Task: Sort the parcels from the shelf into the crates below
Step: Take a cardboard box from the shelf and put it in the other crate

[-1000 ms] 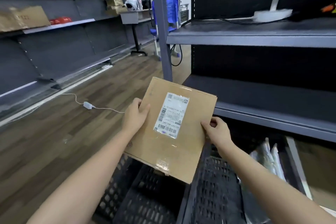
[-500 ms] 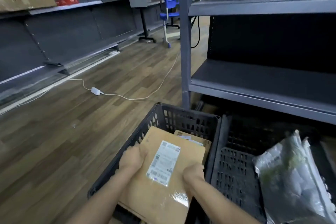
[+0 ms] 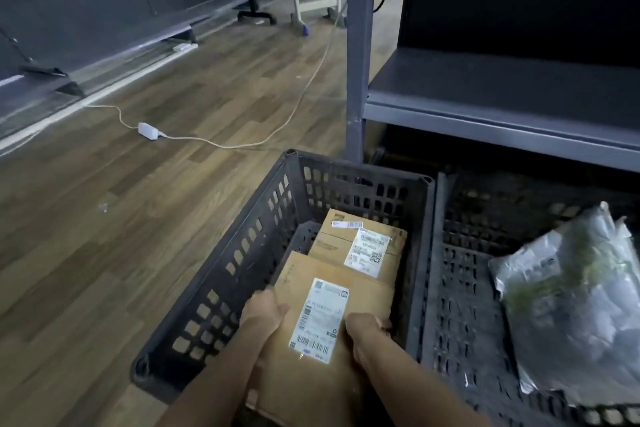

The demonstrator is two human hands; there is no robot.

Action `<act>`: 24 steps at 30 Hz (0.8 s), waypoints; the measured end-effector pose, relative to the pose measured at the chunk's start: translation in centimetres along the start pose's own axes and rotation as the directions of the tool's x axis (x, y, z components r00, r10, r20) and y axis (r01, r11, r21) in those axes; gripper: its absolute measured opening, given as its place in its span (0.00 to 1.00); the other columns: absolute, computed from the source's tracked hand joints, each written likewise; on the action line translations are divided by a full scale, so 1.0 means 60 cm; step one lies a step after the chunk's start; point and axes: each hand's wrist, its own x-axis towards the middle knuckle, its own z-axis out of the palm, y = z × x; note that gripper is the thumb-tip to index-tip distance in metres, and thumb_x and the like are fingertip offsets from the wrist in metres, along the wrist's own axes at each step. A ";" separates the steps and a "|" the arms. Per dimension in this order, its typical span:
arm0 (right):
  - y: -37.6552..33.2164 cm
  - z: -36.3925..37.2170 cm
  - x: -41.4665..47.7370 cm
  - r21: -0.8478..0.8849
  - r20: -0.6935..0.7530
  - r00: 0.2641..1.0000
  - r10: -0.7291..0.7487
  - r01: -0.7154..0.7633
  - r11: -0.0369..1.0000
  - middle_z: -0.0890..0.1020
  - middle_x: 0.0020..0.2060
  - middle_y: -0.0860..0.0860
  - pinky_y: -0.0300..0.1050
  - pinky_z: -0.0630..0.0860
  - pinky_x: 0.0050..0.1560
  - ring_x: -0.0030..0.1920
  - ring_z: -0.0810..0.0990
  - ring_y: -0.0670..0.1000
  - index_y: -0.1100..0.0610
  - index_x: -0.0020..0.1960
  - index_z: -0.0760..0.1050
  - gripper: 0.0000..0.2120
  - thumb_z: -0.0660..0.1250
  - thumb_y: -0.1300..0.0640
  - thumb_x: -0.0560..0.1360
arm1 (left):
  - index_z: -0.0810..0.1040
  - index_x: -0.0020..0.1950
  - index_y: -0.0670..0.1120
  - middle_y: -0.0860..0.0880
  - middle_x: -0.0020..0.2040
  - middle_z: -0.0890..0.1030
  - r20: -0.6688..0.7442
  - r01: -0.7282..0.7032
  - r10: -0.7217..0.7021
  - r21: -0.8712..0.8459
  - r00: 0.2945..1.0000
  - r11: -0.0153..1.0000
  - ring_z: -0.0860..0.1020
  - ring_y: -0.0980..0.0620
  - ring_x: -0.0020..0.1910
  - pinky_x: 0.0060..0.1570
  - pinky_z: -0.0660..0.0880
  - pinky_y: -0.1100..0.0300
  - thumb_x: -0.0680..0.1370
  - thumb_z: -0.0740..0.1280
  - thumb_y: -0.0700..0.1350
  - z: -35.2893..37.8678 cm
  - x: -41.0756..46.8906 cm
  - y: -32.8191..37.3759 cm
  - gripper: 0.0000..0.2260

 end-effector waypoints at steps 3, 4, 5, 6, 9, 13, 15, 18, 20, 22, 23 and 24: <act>0.002 0.014 0.007 0.037 -0.029 0.998 0.053 -0.052 0.998 0.60 0.73 0.57 0.48 0.66 0.68 0.72 0.63 0.59 0.64 0.76 0.42 0.35 0.59 0.61 0.78 | 0.71 0.65 0.42 0.43 0.62 0.77 0.048 0.019 -0.022 0.058 0.999 0.998 0.76 0.45 0.61 0.59 0.73 0.55 0.79 0.61 0.53 0.022 0.005 -0.009 0.19; 0.006 0.019 0.006 0.011 -0.006 0.997 0.077 -0.077 0.997 0.64 0.70 0.55 0.46 0.73 0.61 0.68 0.69 0.59 0.65 0.77 0.44 0.35 0.60 0.62 0.78 | 0.70 0.65 0.41 0.43 0.62 0.77 0.061 0.023 -0.027 0.056 0.998 0.998 0.76 0.45 0.61 0.58 0.73 0.55 0.79 0.61 0.52 0.029 0.006 -0.012 0.19; 0.009 0.021 0.003 -0.022 0.042 0.995 0.086 -0.085 0.996 0.69 0.66 0.53 0.45 0.80 0.50 0.60 0.76 0.59 0.67 0.75 0.50 0.31 0.60 0.64 0.77 | 0.70 0.65 0.42 0.43 0.62 0.78 0.074 0.028 -0.031 0.046 0.997 0.999 0.76 0.45 0.61 0.59 0.74 0.55 0.79 0.62 0.52 0.034 0.005 -0.012 0.20; 0.018 0.027 0.015 -0.089 0.111 0.992 0.065 -0.055 0.995 0.72 0.65 0.54 0.46 0.82 0.36 0.50 0.80 0.59 0.65 0.73 0.59 0.28 0.59 0.65 0.75 | 0.69 0.67 0.42 0.43 0.63 0.77 0.094 0.024 -0.027 0.032 0.995 0.999 0.76 0.44 0.62 0.59 0.74 0.54 0.78 0.64 0.52 0.039 0.004 -0.009 0.21; 0.042 0.042 0.056 -0.428 0.212 0.977 0.014 0.080 0.900 0.69 0.69 0.61 0.47 0.81 0.29 0.46 0.81 0.60 0.65 0.70 0.65 0.28 0.60 0.64 0.70 | 0.57 0.74 0.40 0.41 0.69 0.72 0.183 0.005 -0.003 -0.010 0.983 1.000 0.71 0.43 0.68 0.65 0.70 0.53 0.77 0.66 0.48 0.051 -0.001 0.009 0.30; 0.032 0.023 -0.011 -0.763 0.115 0.989 -0.091 0.147 0.629 0.46 0.77 0.59 0.53 0.57 0.74 0.77 0.49 0.60 0.62 0.77 0.46 0.32 0.58 0.60 0.78 | 0.41 0.77 0.40 0.41 0.76 0.60 0.272 0.022 -0.021 -0.001 0.962 1.000 0.65 0.43 0.73 0.69 0.65 0.53 0.79 0.63 0.43 0.062 -0.002 0.018 0.37; 0.044 0.014 -0.001 -0.874 0.062 0.981 -0.184 0.142 0.464 0.37 0.76 0.58 0.55 0.53 0.75 0.77 0.40 0.60 0.61 0.77 0.37 0.34 0.55 0.58 0.81 | 0.42 0.78 0.42 0.40 0.77 0.56 0.279 0.010 -0.002 -0.024 0.960 1.000 0.64 0.43 0.73 0.69 0.64 0.54 0.80 0.59 0.40 0.069 -0.005 0.020 0.33; 0.068 0.008 0.019 -0.963 0.182 0.980 -0.076 0.193 0.186 0.39 0.77 0.55 0.54 0.54 0.73 0.77 0.41 0.58 0.57 0.78 0.42 0.31 0.53 0.52 0.81 | 0.42 0.78 0.52 0.41 0.79 0.46 0.252 -0.085 0.063 0.079 0.966 0.993 0.61 0.41 0.74 0.71 0.62 0.48 0.81 0.56 0.41 0.076 -0.011 0.018 0.31; 0.080 0.008 0.029 -0.967 0.250 0.968 -0.006 0.250 0.058 0.42 0.78 0.53 0.57 0.49 0.73 0.77 0.38 0.58 0.53 0.78 0.43 0.30 0.50 0.48 0.81 | 0.48 0.78 0.55 0.42 0.78 0.50 0.242 -0.146 0.116 0.111 0.963 0.983 0.60 0.39 0.74 0.71 0.62 0.47 0.82 0.53 0.49 0.076 -0.013 0.019 0.25; 0.084 0.006 0.030 -0.963 0.270 0.963 0.014 0.270 0.016 0.42 0.78 0.53 0.60 0.46 0.74 0.76 0.36 0.59 0.52 0.78 0.41 0.29 0.47 0.46 0.81 | 0.43 0.78 0.55 0.42 0.79 0.47 0.246 -0.159 0.117 0.160 0.962 0.974 0.62 0.39 0.74 0.70 0.64 0.47 0.82 0.54 0.45 0.075 -0.013 0.018 0.28; 0.088 0.004 0.032 -0.957 0.288 0.957 -0.002 0.288 0.024 0.42 0.78 0.52 0.59 0.45 0.74 0.77 0.37 0.59 0.53 0.78 0.41 0.29 0.48 0.46 0.82 | 0.40 0.78 0.55 0.41 0.78 0.43 0.249 -0.152 0.106 0.173 0.963 0.973 0.62 0.40 0.74 0.69 0.65 0.48 0.81 0.55 0.41 0.075 -0.014 0.018 0.31; 0.088 0.001 0.032 -0.957 0.284 0.959 0.001 0.284 0.055 0.43 0.78 0.52 0.56 0.46 0.75 0.77 0.39 0.58 0.55 0.78 0.42 0.30 0.50 0.47 0.81 | 0.39 0.77 0.55 0.39 0.78 0.41 0.236 -0.154 0.108 0.186 0.966 0.971 0.60 0.41 0.75 0.68 0.65 0.49 0.80 0.56 0.37 0.075 -0.015 0.018 0.34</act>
